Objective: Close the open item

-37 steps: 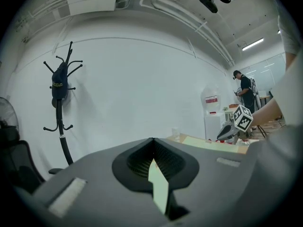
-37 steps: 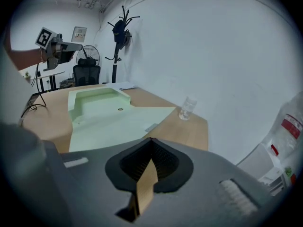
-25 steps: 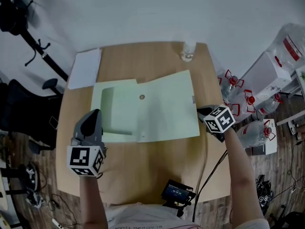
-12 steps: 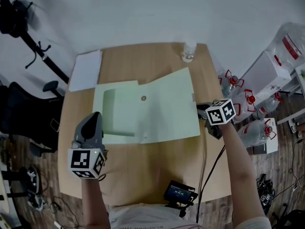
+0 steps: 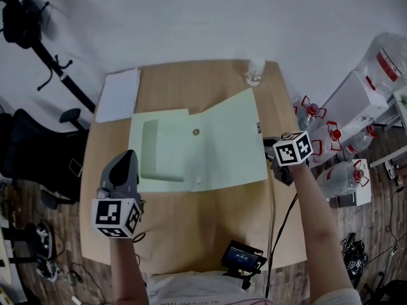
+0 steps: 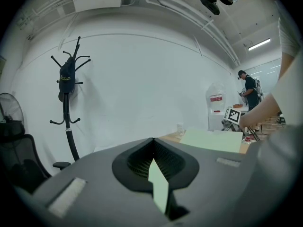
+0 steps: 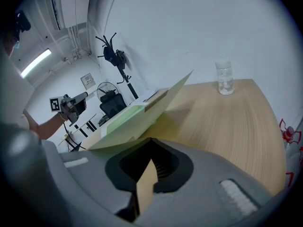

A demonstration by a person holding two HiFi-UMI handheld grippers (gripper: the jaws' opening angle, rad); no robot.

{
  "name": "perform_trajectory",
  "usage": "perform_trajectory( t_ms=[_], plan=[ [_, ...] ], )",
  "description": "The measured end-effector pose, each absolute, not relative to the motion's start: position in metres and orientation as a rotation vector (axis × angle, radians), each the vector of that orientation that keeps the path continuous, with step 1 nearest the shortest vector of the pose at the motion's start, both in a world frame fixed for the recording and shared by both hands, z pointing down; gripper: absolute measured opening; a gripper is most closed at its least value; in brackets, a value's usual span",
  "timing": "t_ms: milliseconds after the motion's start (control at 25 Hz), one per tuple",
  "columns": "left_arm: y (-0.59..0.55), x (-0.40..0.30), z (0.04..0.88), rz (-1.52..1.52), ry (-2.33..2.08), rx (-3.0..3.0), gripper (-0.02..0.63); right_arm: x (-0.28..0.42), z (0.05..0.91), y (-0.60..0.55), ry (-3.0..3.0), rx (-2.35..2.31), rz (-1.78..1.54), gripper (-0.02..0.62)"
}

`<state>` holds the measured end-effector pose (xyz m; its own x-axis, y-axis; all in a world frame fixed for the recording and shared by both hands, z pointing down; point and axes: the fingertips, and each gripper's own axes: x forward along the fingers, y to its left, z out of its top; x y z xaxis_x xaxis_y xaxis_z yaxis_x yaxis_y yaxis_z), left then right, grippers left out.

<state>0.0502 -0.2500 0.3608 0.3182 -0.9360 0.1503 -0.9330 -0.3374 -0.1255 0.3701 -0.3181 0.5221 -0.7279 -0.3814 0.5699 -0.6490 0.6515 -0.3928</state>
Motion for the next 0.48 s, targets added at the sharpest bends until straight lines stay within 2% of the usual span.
perform_trajectory(
  t_ms=[480],
  plan=[
    [-0.249,0.018,0.357,-0.28,1.795,-2.552,0.015,0.333,0.506,-0.324,-2.51,0.856,0.875,0.002]
  ],
)
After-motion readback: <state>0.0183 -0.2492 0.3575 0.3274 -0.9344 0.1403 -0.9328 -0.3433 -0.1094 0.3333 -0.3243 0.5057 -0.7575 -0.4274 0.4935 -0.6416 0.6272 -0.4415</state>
